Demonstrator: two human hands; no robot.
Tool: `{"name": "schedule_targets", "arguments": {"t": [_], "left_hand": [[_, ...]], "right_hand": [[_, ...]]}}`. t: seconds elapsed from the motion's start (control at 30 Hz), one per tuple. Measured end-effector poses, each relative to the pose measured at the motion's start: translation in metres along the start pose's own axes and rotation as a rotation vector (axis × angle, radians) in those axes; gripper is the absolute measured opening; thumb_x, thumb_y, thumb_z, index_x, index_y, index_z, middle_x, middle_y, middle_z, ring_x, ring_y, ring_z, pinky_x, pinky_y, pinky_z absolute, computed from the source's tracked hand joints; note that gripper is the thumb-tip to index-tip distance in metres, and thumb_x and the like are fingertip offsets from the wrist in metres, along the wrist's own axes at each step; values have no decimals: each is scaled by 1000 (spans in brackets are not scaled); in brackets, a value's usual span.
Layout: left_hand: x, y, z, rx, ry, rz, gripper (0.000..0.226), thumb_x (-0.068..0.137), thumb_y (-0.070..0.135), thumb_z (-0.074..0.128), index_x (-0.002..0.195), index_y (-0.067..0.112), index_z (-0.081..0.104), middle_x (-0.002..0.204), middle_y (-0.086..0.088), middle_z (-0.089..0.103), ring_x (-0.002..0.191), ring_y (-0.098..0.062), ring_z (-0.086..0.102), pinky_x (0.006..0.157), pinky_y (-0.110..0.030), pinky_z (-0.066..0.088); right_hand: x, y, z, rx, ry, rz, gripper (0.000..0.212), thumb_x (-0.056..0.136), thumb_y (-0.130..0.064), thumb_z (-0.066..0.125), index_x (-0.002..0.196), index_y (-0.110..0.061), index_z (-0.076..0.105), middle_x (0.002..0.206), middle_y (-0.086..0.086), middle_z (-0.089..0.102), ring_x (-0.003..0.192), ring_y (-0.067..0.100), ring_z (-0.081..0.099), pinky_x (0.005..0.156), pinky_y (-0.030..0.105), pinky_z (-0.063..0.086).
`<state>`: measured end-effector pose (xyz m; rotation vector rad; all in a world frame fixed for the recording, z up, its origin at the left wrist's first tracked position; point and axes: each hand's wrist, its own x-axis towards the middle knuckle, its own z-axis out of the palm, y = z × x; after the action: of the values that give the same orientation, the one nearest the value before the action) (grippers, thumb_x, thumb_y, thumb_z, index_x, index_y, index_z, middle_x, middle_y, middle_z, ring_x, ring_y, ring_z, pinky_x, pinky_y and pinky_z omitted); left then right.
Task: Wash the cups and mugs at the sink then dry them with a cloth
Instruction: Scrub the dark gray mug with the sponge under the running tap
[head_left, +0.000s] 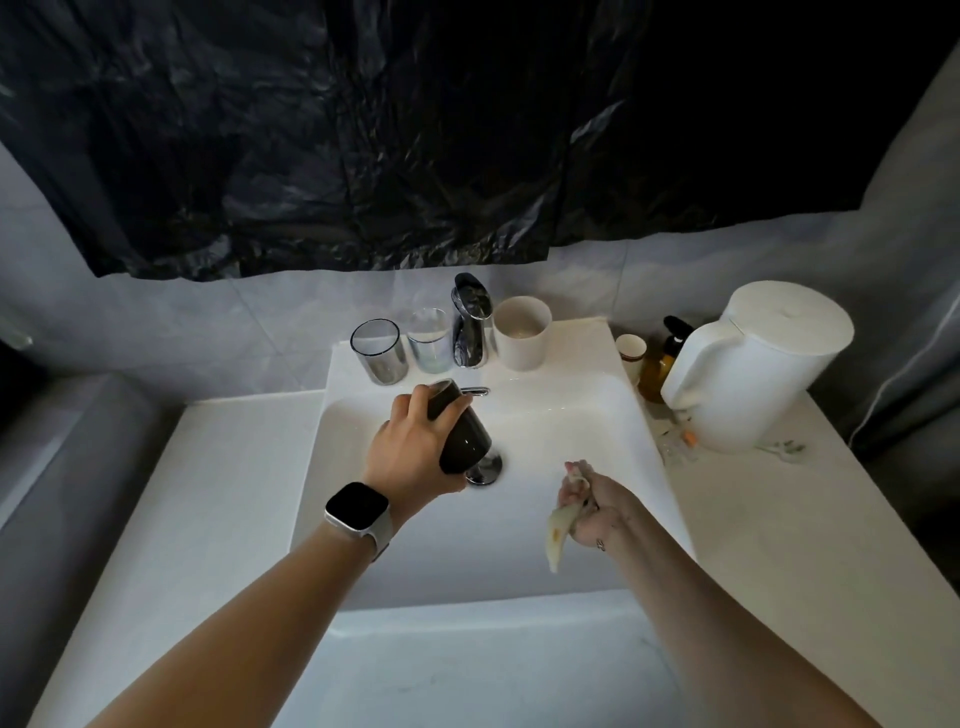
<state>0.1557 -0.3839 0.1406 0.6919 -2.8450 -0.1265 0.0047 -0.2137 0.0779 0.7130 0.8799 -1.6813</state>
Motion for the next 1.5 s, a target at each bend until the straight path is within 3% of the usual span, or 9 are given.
{"name": "schedule_targets", "arguments": {"t": [0.17, 0.4, 0.57, 0.73, 0.83, 1.07, 1.23, 1.37, 1.5], "left_hand": [[-1, 5, 0, -107, 41, -107, 92, 56, 35, 82, 141, 28, 47, 127, -10, 43, 112, -33, 45, 71, -37, 52], [8, 18, 8, -374, 126, -265, 86, 60, 31, 84, 139, 26, 49, 119, -6, 42, 105, -29, 52, 88, -33, 49], [24, 41, 11, -1177, -16, -737, 54, 72, 35, 77, 121, 28, 56, 122, -6, 55, 99, -17, 62, 83, -43, 58], [47, 80, 18, -1655, -255, -922, 35, 93, 39, 58, 124, 21, 57, 122, -5, 60, 109, -23, 61, 87, -52, 57], [74, 107, 29, -1738, -279, -970, 28, 93, 41, 55, 114, 25, 62, 116, -5, 61, 109, -22, 60, 91, -51, 55], [140, 136, 55, -1932, -321, -1005, 47, 87, 47, 64, 123, 18, 58, 126, -16, 56, 115, -33, 58, 90, -55, 54], [166, 128, 71, -1838, -323, -886, 60, 89, 61, 53, 136, 26, 52, 136, -8, 52, 121, -26, 56, 90, -46, 53], [162, 120, 77, -1683, -247, -864, 42, 98, 47, 46, 133, 23, 52, 139, 0, 52, 128, -25, 49, 101, -43, 44], [141, 109, 75, -1662, -229, -840, 35, 102, 36, 43, 127, 17, 58, 134, -1, 59, 124, -24, 55, 107, -47, 42]], "right_hand": [[1, -4, 7, -243, 36, -122, 60, 92, -67, 32, 58, -17, 31, 36, -2, 31, 27, 11, 29, 33, 14, 28], [-3, -8, 14, -390, 110, -100, 31, 85, -11, 35, 55, -17, 31, 46, -2, 27, 34, 13, 20, 38, 16, 18], [-3, -32, 6, -864, 199, -357, 41, 95, -27, 45, 57, -13, 40, 45, -1, 32, 39, 13, 25, 45, 21, 21], [-26, -65, 0, -1113, -75, -634, 42, 90, -51, 56, 68, -16, 51, 54, -4, 47, 41, 10, 33, 40, 21, 26], [-31, -75, -1, -1234, -145, -805, 48, 88, -50, 59, 73, -5, 52, 53, -5, 52, 47, 12, 43, 44, 22, 36], [4, -117, 0, -1258, -30, -1193, 37, 91, -51, 49, 68, -21, 46, 55, -3, 52, 52, 11, 49, 54, 35, 44], [37, -131, 17, -1243, 104, -1426, 29, 94, -39, 53, 78, -15, 56, 60, -14, 47, 60, 0, 52, 51, 9, 34], [57, -129, 28, -1211, 125, -1383, 25, 93, -33, 56, 83, -11, 59, 61, -12, 51, 60, -1, 55, 51, 7, 38], [71, -128, 39, -1153, 140, -1286, 33, 93, -41, 50, 96, -11, 63, 77, -4, 65, 69, 7, 62, 58, 21, 52]]}}
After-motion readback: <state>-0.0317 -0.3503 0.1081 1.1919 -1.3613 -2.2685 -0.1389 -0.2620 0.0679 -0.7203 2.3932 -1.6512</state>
